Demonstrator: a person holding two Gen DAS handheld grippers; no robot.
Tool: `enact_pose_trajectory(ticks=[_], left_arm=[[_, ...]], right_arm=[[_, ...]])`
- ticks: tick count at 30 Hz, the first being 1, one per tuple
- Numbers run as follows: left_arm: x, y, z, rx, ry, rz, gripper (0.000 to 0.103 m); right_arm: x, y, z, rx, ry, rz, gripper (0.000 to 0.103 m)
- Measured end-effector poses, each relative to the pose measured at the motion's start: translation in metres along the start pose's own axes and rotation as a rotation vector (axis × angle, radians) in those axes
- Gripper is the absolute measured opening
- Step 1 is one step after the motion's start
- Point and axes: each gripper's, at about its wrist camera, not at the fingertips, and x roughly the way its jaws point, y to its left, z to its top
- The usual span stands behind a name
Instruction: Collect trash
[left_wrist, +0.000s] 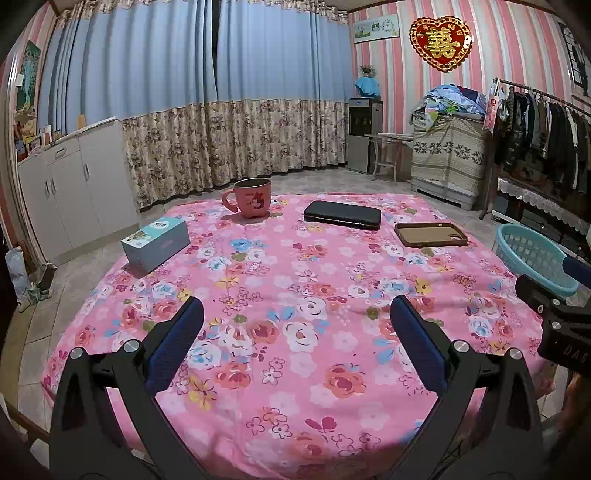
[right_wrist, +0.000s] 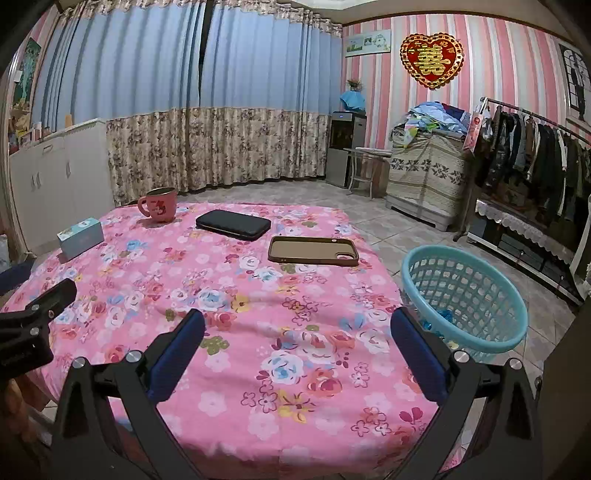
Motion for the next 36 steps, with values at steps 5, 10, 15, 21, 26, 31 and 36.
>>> enact_pose_trajectory(ticks=[5,10,15,21,26,31,36], left_arm=[[0.0004,0.0002,0.0002,0.001,-0.001,0.001,0.098],[0.0003,0.0005,0.0001,0.000,-0.001,0.001,0.098],[0.0001,0.0002,0.0001,0.001,-0.001,0.001,0.098],[-0.0004,-0.0008,-0.0002,0.001,-0.001,0.001,0.098],[-0.0003,-0.0005,-0.0003,-0.001,-0.002,0.000,0.098],[-0.0007,-0.0008,0.0001,0.004,-0.002,0.000,0.098],[-0.0011,0.0000,0.0017,0.005,-0.004,-0.002,0.098]], right_arm=[[-0.0005,-0.0004,0.0004,0.000,-0.002,-0.002,0.098],[-0.0004,-0.0002,0.0004,0.000,-0.001,-0.002,0.098],[-0.0002,0.0000,0.0001,0.000,-0.002,-0.002,0.098],[-0.0002,0.0003,-0.0001,-0.002,-0.003,-0.003,0.098],[0.0002,0.0002,-0.0004,-0.001,-0.002,-0.003,0.098],[0.0002,0.0003,-0.0002,-0.001,-0.002,-0.003,0.098],[0.0004,0.0006,-0.0005,-0.002,-0.002,-0.004,0.098]])
